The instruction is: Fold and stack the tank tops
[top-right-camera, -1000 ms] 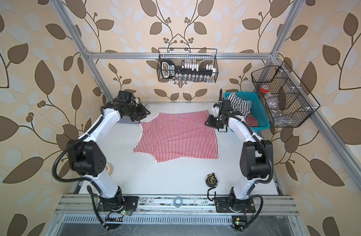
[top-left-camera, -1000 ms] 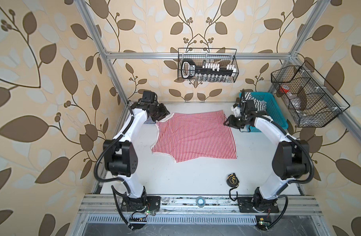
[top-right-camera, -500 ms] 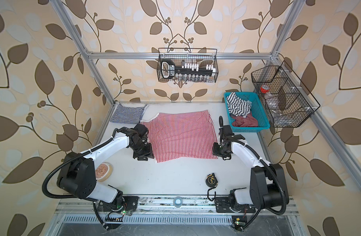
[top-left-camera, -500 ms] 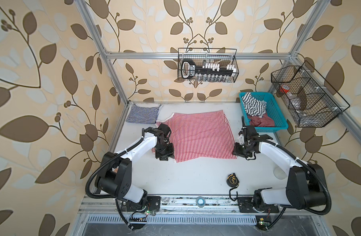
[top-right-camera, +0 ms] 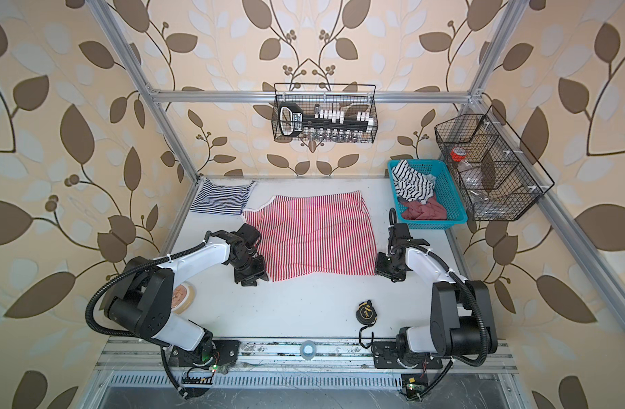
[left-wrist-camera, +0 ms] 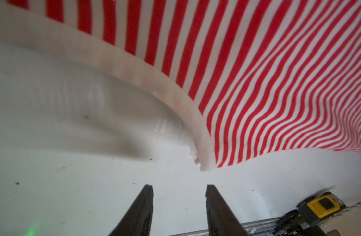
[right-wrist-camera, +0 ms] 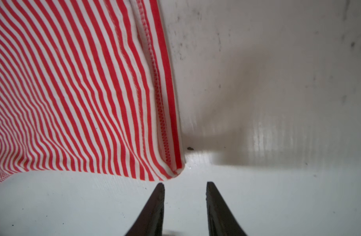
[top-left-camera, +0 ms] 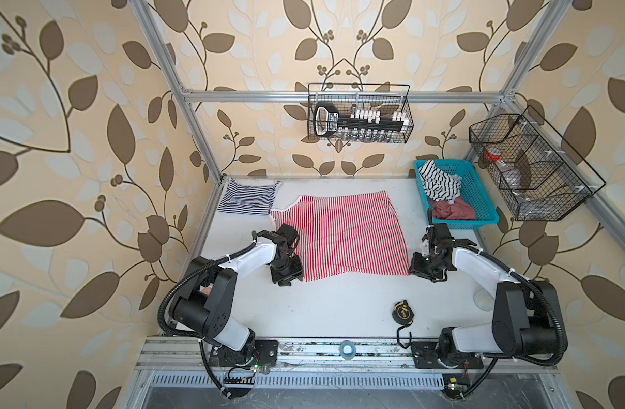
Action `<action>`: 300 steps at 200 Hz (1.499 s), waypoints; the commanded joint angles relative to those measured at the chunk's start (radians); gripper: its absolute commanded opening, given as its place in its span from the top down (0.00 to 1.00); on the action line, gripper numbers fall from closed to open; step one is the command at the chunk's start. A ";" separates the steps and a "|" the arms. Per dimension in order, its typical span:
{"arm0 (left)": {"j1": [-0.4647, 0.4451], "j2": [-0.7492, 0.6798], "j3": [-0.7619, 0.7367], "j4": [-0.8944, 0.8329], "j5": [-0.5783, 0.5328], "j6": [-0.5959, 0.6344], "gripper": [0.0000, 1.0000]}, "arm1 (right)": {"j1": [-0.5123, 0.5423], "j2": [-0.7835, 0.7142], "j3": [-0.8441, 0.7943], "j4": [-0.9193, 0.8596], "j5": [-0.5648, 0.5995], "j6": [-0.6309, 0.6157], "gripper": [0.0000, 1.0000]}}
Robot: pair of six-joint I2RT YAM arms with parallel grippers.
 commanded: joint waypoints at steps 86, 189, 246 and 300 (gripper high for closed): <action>-0.010 0.050 -0.039 0.114 0.023 -0.085 0.54 | -0.003 0.079 -0.043 0.100 -0.091 0.001 0.65; -0.013 0.126 -0.048 0.174 0.032 -0.108 0.66 | -0.001 0.094 -0.066 0.122 -0.089 0.007 0.86; -0.013 0.123 -0.050 0.173 0.028 -0.103 0.93 | 0.008 0.043 -0.079 0.103 -0.077 0.008 1.00; -0.013 0.058 -0.056 0.109 -0.003 -0.077 1.00 | 0.013 -0.063 -0.083 0.049 -0.066 0.020 1.00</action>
